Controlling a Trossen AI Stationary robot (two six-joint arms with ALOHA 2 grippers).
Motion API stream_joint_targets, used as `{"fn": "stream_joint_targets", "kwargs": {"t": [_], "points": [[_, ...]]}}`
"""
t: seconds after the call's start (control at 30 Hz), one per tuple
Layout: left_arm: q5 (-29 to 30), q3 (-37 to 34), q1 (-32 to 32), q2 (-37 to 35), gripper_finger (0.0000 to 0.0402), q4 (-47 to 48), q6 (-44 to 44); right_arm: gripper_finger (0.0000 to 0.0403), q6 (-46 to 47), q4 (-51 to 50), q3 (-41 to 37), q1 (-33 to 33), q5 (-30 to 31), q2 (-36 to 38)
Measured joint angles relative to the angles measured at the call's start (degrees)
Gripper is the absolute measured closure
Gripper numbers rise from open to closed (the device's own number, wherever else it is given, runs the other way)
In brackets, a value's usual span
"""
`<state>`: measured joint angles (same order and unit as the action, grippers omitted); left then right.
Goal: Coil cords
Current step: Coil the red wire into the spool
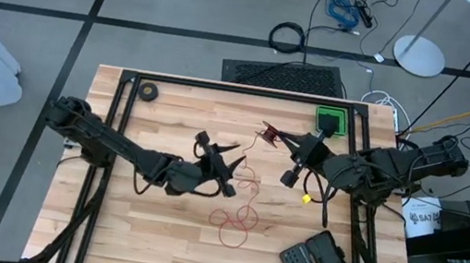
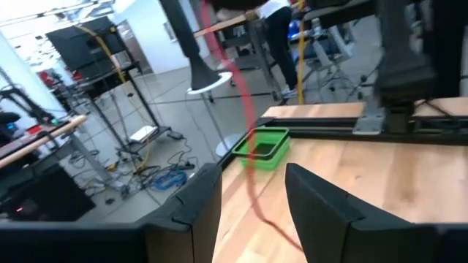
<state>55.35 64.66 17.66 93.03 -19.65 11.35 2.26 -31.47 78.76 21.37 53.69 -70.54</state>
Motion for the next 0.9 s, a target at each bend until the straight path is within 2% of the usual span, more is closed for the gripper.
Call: {"fn": "stream_joint_targets", "kwargs": {"t": [0.2, 0.67, 0.9], "points": [[-3.9, 0.0, -2.4, 1.2, 0.0242, -0.1, -0.9, 0.0403, 0.0, 0.0, 0.0, 0.0, 0.0, 0.0], [-2.1, 0.0, -1.8, 2.6, 0.0242, -2.7, -2.3, 0.0403, -0.2, -0.1, 0.0, 0.0, 0.0, 0.0], [-1.8, 0.0, -1.3, 2.6, 0.0278, -2.4, -1.9, 0.0403, -0.2, -0.1, 0.0, 0.0, 0.0, 0.0]]}}
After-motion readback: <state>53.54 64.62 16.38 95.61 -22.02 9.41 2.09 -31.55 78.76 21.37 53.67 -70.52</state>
